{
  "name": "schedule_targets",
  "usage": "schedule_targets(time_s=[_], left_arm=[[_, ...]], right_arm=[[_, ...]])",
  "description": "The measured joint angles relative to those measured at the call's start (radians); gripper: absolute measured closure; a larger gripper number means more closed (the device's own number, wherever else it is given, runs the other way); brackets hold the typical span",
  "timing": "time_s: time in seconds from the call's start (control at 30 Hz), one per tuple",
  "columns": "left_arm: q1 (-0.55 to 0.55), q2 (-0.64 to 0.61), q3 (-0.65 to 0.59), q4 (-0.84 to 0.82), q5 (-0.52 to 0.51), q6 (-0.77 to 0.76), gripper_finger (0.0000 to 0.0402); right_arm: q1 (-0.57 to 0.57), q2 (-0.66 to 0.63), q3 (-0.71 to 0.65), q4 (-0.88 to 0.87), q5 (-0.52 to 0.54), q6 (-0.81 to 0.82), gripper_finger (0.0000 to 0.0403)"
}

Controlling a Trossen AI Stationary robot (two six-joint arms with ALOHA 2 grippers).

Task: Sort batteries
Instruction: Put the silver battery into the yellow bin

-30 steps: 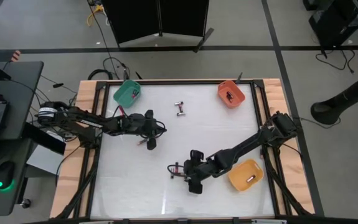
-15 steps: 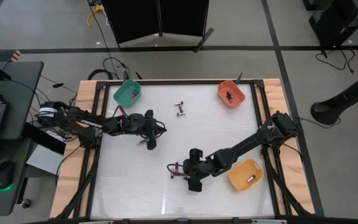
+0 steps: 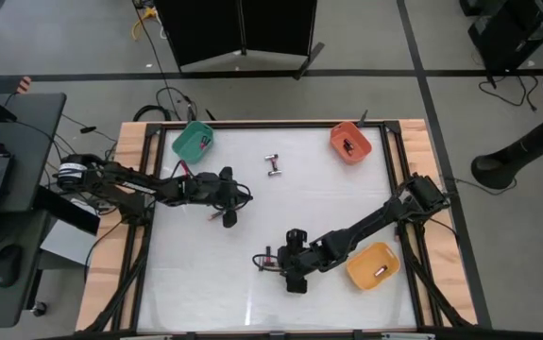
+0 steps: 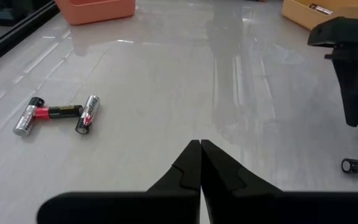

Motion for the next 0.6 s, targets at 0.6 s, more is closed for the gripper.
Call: schedule_targets(time_s=[0.6], left_arm=[[0.000, 0.000, 0.000, -0.001, 0.000, -0.005, 0.0391]], right_arm=[[0.001, 0.014, 0.000, 0.023, -0.003, -0.059, 0.0060]])
